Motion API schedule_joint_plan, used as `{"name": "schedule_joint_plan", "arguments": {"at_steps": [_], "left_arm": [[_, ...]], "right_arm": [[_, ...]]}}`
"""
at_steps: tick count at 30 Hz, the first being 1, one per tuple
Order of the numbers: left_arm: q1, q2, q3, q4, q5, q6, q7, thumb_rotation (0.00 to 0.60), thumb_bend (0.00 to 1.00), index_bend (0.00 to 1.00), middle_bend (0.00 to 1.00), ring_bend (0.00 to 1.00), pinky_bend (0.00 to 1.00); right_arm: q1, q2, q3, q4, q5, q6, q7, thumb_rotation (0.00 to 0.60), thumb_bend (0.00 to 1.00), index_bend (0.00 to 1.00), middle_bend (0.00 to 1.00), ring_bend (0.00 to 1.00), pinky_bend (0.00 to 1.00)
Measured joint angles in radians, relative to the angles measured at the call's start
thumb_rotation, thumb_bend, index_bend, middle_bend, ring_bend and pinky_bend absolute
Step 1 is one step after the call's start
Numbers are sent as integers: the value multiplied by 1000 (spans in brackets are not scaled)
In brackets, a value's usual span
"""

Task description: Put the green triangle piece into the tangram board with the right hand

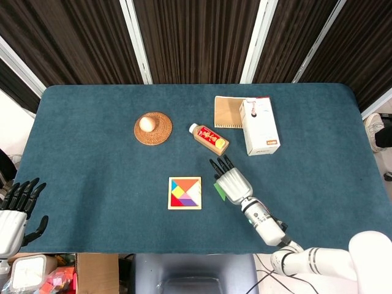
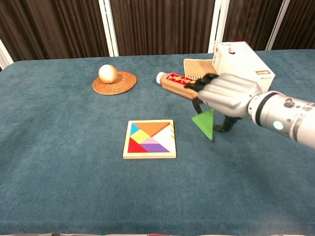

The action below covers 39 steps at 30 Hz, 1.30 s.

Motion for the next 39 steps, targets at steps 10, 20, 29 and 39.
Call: {"name": "schedule_joint_plan", "arguments": {"at_steps": [10,20,29,39], "left_arm": [[2,3,4,6,14,8,-11,600,459,0,0,0,48],[7,6,8,10,20,14,-20,600,460,0,0,0,48],[5,6,7,10,19,12,-22,600,460,0,0,0,47],[6,6,8,10,18,9,-21,600,460,0,0,0,48]], "right_arm": [[45,-146,64,63,-2,39,-73,600,478,727,113,0,0],[99,-300,65,215,-14,16,-134,600,477,732,123,0,0],[99,-306,59,234,-10,7,-174,600,477,732,124,0,0],[98,-310,59,237,-9,-5,-180,600,477,732,124,0,0]]}}
